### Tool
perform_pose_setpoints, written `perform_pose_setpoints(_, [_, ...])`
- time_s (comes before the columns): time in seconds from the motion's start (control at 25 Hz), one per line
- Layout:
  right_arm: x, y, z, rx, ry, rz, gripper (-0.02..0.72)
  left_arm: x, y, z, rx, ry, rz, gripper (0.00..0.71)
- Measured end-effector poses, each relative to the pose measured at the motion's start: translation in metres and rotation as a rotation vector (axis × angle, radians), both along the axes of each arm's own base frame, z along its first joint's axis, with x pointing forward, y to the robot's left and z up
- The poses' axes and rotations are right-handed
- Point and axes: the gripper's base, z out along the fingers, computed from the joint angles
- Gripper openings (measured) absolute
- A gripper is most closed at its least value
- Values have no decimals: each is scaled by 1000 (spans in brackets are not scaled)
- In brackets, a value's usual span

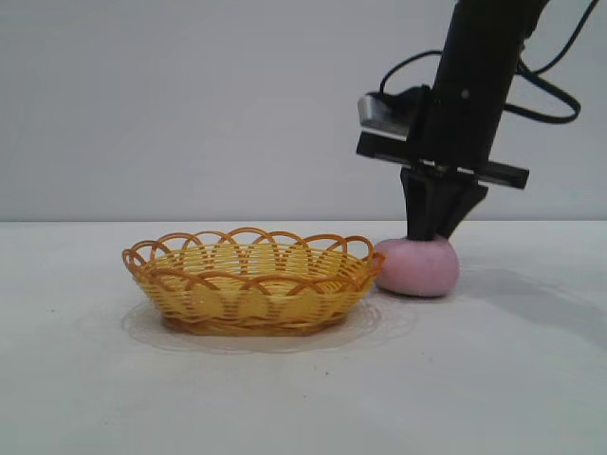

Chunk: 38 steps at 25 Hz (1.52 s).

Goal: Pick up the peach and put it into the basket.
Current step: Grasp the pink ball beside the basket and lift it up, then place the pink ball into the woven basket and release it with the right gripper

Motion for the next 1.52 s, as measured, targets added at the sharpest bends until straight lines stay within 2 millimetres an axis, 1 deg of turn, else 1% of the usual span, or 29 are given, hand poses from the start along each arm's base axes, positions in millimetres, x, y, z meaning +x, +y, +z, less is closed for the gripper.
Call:
perform_pose_setpoints(0.12, [-8,1,48,76,-114,30,0,0,0,0,0,0,0,230])
perform_pose_setpoints(0.2, [-17,3,80,148,-175,59,0,0,0,0,0,0,0,230])
perform_pose_setpoints(0.24, [-22,7,90,183,-187,80,0,0,0,0,0,0,0,230])
perform_pose_setpoints(0.32, [-30,18,97,223,-185,118,0,0,0,0,0,0,0,230])
perform_pose_setpoints(0.36, [-34,25,98,231,-178,140,0,0,0,0,0,0,0,230])
perform_pose_setpoints(0.44, [-40,39,91,227,-159,194,0,0,0,0,0,0,0,230])
perform_pose_setpoints(0.56, [-48,62,75,229,-121,245,0,0,0,0,0,0,0,230])
perform_pose_setpoints(0.72, [-56,88,46,213,-53,297,0,0,0,0,0,0,0,230])
perform_pose_setpoints(0.84, [-57,97,24,195,-14,309,0,0,0,0,0,0,0,230])
perform_pose_setpoints(0.96, [-57,102,4,178,28,313,0,0,0,0,0,0,0,230])
perform_pose_setpoints(1.04, [-57,104,-5,172,44,314,0,0,0,0,0,0,0,230])
perform_pose_setpoints(1.12, [-57,105,-9,173,52,311,0,0,0,0,0,0,0,230])
perform_pose_setpoints(1.16, [-57,106,-9,173,49,310,55,0,0,0,0,0,0,230])
perform_pose_setpoints(1.2, [-57,106,-9,174,46,308,55,0,0,0,0,0,0,230])
perform_pose_setpoints(1.24, [-56,106,-9,174,42,305,124,0,0,0,0,0,0,230])
perform_pose_setpoints(1.28, [-56,106,-9,174,42,305,170,0,0,0,0,0,0,230])
perform_pose_setpoints(1.36, [-57,105,-6,173,41,311,285,0,0,0,0,0,0,230])
perform_pose_setpoints(1.44, [-59,104,1,168,43,326,366,0,0,0,0,0,0,230])
perform_pose_setpoints(1.48, [-59,103,7,171,36,331,386,0,0,0,0,0,0,230])
perform_pose_setpoints(1.52, [-60,102,15,176,27,334,370,0,0,0,0,0,0,230])
